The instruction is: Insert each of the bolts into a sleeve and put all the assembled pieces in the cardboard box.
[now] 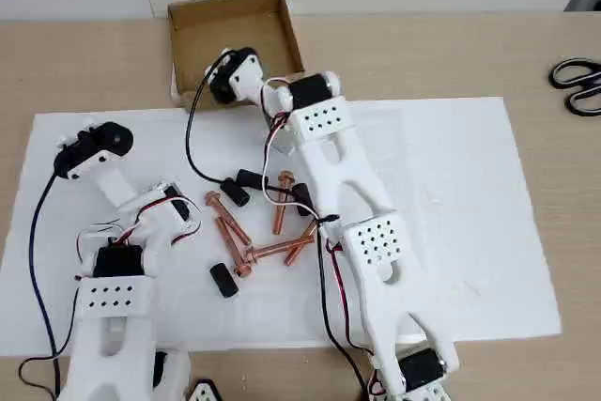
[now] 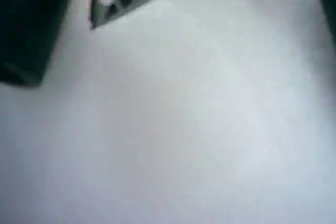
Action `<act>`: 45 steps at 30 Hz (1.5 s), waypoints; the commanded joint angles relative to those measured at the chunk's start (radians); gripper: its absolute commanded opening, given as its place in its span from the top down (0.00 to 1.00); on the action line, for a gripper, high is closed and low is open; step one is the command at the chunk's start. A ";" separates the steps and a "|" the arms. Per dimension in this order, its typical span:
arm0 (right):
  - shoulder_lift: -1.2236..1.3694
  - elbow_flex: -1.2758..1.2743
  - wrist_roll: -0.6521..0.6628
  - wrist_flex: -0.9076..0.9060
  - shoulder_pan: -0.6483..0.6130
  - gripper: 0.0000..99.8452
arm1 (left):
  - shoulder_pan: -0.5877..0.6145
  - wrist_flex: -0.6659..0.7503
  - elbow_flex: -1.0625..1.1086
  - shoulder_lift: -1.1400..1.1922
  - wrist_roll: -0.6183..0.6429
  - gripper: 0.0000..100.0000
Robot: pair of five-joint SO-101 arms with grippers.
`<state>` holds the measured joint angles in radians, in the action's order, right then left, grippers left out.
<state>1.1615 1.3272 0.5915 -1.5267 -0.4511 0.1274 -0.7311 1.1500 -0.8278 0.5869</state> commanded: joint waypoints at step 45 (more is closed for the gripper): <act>-0.255 -0.058 -0.422 -0.217 0.171 1.00 | 0.003 -0.008 -0.051 0.000 -0.120 0.99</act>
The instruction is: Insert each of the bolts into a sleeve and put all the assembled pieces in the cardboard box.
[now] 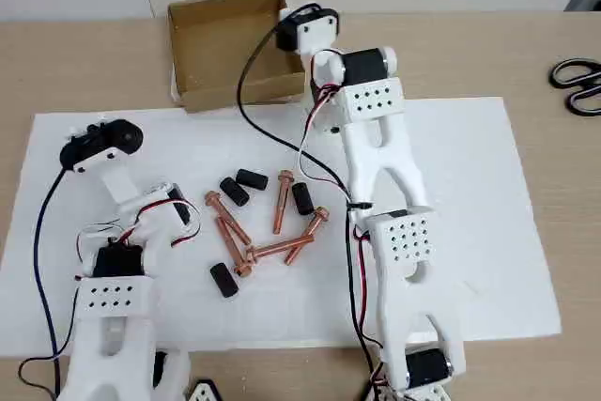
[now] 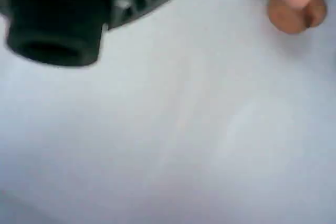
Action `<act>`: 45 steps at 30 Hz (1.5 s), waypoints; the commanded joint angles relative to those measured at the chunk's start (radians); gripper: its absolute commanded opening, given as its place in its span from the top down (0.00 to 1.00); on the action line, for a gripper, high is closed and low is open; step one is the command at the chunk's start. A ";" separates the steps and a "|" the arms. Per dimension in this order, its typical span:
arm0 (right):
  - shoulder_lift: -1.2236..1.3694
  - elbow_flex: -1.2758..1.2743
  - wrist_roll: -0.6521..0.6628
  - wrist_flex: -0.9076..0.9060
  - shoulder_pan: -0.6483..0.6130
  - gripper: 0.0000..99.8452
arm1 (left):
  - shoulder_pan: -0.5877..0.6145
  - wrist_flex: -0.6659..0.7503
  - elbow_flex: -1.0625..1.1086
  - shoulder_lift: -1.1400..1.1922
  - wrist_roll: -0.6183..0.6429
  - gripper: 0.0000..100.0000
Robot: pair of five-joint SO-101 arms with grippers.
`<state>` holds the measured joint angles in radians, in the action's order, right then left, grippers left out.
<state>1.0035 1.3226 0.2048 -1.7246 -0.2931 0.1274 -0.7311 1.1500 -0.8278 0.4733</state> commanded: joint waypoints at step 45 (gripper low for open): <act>-0.099 -0.405 -0.155 0.035 0.050 0.84 | 0.003 -0.008 -0.047 0.000 -0.048 0.99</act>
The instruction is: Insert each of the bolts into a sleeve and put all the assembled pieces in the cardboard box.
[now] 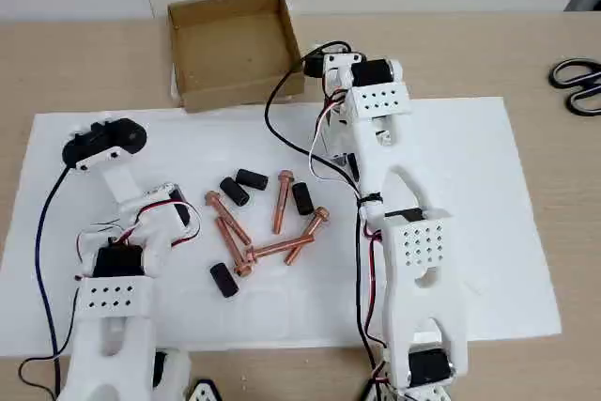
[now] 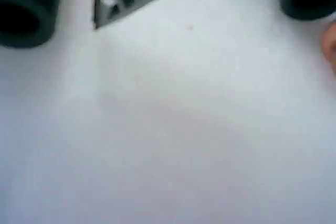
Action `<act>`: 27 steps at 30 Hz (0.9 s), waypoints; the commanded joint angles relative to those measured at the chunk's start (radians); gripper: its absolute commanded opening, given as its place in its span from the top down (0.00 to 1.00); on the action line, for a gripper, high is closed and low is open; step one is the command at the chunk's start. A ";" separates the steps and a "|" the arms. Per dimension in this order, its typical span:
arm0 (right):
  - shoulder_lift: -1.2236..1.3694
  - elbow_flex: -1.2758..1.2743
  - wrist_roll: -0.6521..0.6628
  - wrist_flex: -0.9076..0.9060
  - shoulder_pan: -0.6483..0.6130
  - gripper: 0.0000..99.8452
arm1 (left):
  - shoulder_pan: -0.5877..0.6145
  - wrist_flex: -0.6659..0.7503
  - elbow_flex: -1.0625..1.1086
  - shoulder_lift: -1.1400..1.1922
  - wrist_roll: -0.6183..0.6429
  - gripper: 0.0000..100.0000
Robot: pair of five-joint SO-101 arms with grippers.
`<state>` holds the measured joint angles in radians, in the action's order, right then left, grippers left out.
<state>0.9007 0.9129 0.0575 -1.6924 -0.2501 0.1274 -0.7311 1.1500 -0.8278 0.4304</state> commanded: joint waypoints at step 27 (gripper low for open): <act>0.163 0.005 -0.002 -0.013 0.013 0.98 | 0.005 -0.051 -0.047 -0.005 -0.005 0.99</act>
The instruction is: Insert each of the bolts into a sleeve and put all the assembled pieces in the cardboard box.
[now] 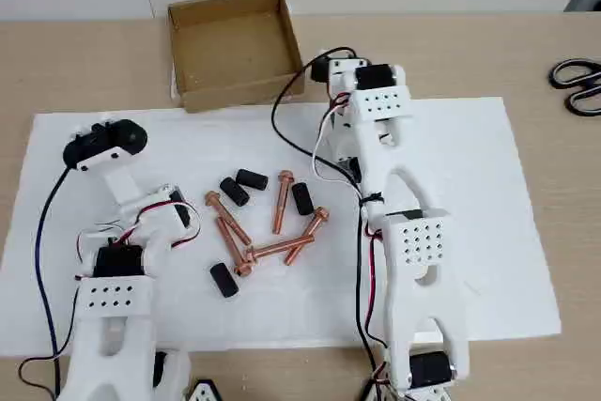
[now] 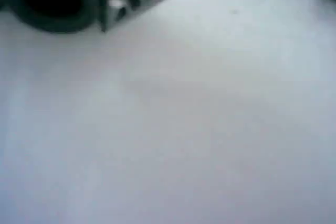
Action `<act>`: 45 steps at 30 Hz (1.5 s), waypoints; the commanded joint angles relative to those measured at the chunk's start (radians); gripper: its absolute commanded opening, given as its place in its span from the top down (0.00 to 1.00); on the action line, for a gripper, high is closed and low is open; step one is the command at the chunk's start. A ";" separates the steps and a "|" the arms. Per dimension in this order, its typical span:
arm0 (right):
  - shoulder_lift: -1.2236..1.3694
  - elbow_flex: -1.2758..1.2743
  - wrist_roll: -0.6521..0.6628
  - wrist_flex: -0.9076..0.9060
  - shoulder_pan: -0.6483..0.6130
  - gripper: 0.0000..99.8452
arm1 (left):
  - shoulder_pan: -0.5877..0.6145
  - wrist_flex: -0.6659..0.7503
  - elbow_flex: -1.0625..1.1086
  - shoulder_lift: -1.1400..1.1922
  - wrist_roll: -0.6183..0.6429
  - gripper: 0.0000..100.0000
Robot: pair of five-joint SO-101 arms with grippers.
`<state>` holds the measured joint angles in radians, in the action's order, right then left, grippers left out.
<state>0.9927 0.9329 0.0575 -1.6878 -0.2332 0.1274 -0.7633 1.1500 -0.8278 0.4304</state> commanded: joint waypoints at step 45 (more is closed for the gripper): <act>-1.182 -0.901 -0.103 0.145 -0.018 0.99 | -0.354 -0.460 -0.277 -0.006 -0.221 0.99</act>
<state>0.0015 0.1366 -0.0422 -1.6280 -0.2624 -0.1841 -1.2313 0.8523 -0.8278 0.2156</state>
